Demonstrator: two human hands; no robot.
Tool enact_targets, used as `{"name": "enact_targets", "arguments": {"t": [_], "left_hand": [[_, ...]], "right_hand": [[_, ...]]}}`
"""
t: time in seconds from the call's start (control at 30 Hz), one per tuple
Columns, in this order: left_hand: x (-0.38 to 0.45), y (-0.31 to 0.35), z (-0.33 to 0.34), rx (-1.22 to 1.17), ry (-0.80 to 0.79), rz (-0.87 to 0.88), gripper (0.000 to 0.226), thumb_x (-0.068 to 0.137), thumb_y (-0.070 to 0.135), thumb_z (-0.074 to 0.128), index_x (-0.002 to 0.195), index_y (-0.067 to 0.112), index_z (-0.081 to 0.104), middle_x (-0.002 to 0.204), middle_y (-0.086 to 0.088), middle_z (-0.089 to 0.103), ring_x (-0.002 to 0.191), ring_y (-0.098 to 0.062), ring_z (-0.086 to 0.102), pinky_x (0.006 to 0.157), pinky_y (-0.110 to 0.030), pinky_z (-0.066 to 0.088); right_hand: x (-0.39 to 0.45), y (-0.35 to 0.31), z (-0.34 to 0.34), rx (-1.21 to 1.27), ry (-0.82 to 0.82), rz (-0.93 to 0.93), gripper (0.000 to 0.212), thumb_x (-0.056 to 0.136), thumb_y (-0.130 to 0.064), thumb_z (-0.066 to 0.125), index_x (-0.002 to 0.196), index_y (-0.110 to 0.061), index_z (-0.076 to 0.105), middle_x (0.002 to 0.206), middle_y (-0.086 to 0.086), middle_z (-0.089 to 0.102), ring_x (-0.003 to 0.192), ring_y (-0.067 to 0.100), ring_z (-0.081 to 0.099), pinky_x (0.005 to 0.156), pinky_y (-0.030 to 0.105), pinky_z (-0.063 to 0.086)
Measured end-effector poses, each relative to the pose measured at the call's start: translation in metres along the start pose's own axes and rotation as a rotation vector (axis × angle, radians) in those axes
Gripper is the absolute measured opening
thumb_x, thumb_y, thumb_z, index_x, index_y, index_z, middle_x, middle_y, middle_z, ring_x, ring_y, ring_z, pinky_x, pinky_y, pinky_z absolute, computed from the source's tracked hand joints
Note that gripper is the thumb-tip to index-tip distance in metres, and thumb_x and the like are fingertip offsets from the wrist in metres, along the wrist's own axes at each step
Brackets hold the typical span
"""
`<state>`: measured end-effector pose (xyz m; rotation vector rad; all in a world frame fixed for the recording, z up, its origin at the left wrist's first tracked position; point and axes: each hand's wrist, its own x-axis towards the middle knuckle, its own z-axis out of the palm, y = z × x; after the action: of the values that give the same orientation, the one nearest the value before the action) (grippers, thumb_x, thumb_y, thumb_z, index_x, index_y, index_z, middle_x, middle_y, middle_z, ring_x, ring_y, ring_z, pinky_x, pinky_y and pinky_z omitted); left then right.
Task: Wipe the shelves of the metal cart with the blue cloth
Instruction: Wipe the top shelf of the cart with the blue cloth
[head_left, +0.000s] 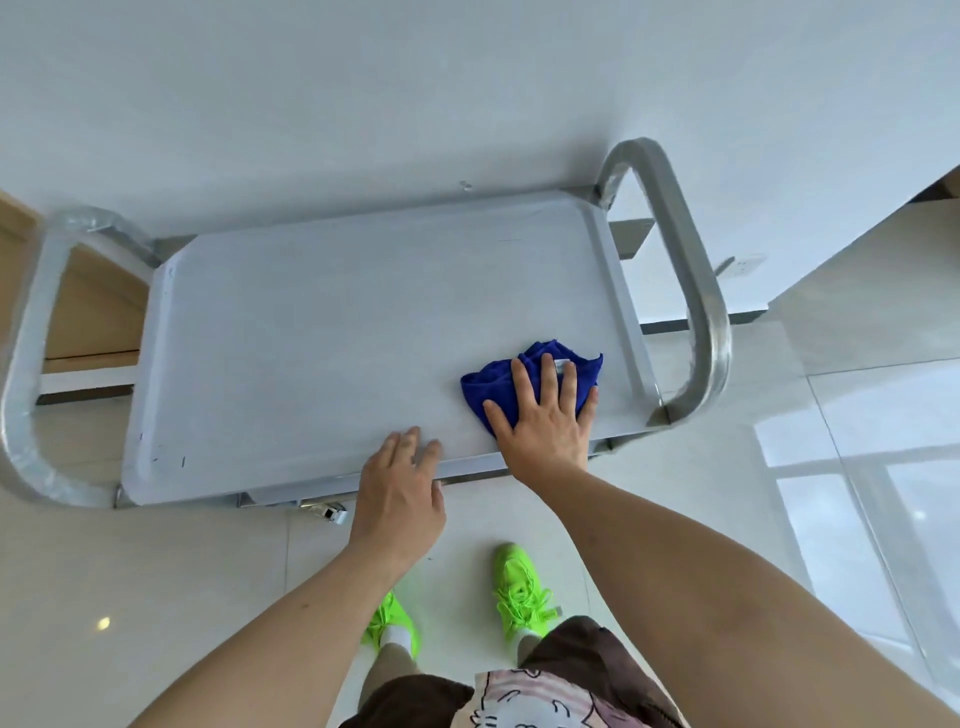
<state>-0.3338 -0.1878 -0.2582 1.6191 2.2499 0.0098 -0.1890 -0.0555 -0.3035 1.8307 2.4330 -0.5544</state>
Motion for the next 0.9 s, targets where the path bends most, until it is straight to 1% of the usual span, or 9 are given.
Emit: {"name": "enact_targets", "arguments": {"t": [0.1, 0.23, 0.3, 0.37, 0.43, 0.57, 0.63, 0.73, 0.9], "left_hand": [[0.001, 0.019, 0.002, 0.032, 0.002, 0.031, 0.056, 0.086, 0.018, 0.058, 0.141, 0.019, 0.049, 0.150, -0.018, 0.040, 0.137, -0.037, 0.036, 0.109, -0.047, 0.035], [0.004, 0.047, 0.014, 0.064, -0.112, -0.008, 0.061, 0.094, 0.028, 0.047, 0.151, 0.023, 0.030, 0.161, -0.010, 0.020, 0.148, -0.027, 0.017, 0.115, -0.050, 0.022], [0.004, 0.052, 0.018, 0.067, -0.133, -0.044, 0.064, 0.094, 0.030, 0.047, 0.154, 0.022, 0.023, 0.163, -0.009, 0.013, 0.150, -0.027, 0.009, 0.117, -0.052, 0.017], [0.004, 0.051, 0.019, 0.054, -0.146, -0.050, 0.066, 0.095, 0.029, 0.048, 0.155, 0.022, 0.020, 0.164, -0.009, 0.009, 0.151, -0.025, 0.005, 0.119, -0.052, 0.013], [0.006, 0.048, 0.016, 0.014, -0.160, -0.047, 0.066, 0.095, 0.028, 0.047, 0.155, 0.024, 0.020, 0.164, -0.007, 0.008, 0.151, -0.023, 0.004, 0.120, -0.050, 0.011], [0.008, 0.040, 0.009, -0.088, -0.167, -0.015, 0.065, 0.094, 0.026, 0.050, 0.154, 0.026, 0.024, 0.164, -0.004, 0.011, 0.151, -0.021, 0.006, 0.121, -0.048, 0.012], [0.007, 0.034, 0.005, -0.177, -0.145, 0.000, 0.062, 0.094, 0.024, 0.053, 0.152, 0.024, 0.031, 0.163, -0.003, 0.016, 0.150, -0.019, 0.009, 0.121, -0.044, 0.013], [0.000, 0.017, 0.001, -0.287, -0.064, -0.003, 0.054, 0.091, 0.018, 0.058, 0.143, 0.018, 0.047, 0.158, -0.006, 0.031, 0.148, -0.022, 0.021, 0.118, -0.034, 0.021], [-0.028, -0.040, -0.005, -0.299, 0.085, -0.125, 0.048, 0.087, 0.012, 0.061, 0.134, 0.012, 0.056, 0.154, -0.016, 0.036, 0.146, -0.035, 0.023, 0.118, -0.043, 0.025]], "right_hand": [[0.002, 0.030, -0.009, 0.019, 0.006, 0.062, 0.074, 0.094, -0.076, 0.007, 0.158, -0.040, 0.000, 0.170, 0.000, -0.006, 0.152, 0.024, -0.019, 0.117, 0.056, -0.019], [-0.017, 0.048, -0.013, 0.065, 0.038, 0.134, 0.072, 0.096, -0.072, 0.008, 0.159, -0.037, -0.001, 0.170, 0.001, -0.008, 0.152, 0.024, -0.022, 0.118, 0.057, -0.017], [-0.028, 0.049, -0.011, 0.109, 0.052, 0.187, 0.071, 0.098, -0.070, 0.010, 0.159, -0.036, -0.001, 0.169, 0.000, -0.011, 0.151, 0.023, -0.026, 0.119, 0.056, -0.015], [-0.038, 0.047, -0.010, 0.213, 0.061, 0.262, 0.070, 0.100, -0.068, 0.017, 0.160, -0.036, 0.000, 0.169, 0.000, -0.014, 0.150, 0.022, -0.028, 0.122, 0.054, -0.009], [-0.046, 0.041, -0.007, 0.396, 0.086, 0.349, 0.068, 0.102, -0.063, 0.028, 0.160, -0.035, 0.005, 0.168, 0.000, -0.016, 0.149, 0.022, -0.029, 0.124, 0.048, -0.003], [-0.047, 0.018, -0.004, 0.813, 0.202, 0.529, 0.065, 0.103, -0.048, 0.046, 0.159, -0.033, 0.016, 0.166, -0.008, -0.022, 0.153, 0.021, -0.014, 0.123, 0.040, 0.005], [-0.041, 0.005, -0.004, 0.864, 0.239, 0.579, 0.065, 0.103, -0.044, 0.047, 0.159, -0.030, 0.017, 0.165, -0.008, -0.025, 0.153, 0.023, -0.011, 0.122, 0.039, 0.008], [-0.034, -0.016, 0.000, 0.904, 0.259, 0.656, 0.065, 0.103, -0.039, 0.048, 0.160, -0.027, 0.018, 0.165, -0.003, -0.026, 0.154, 0.027, -0.009, 0.123, 0.043, 0.016], [-0.036, -0.073, 0.014, 0.960, 0.241, 0.724, 0.070, 0.102, -0.034, 0.053, 0.160, -0.027, 0.014, 0.163, 0.005, -0.032, 0.153, 0.033, 0.003, 0.118, 0.042, 0.030]]}}
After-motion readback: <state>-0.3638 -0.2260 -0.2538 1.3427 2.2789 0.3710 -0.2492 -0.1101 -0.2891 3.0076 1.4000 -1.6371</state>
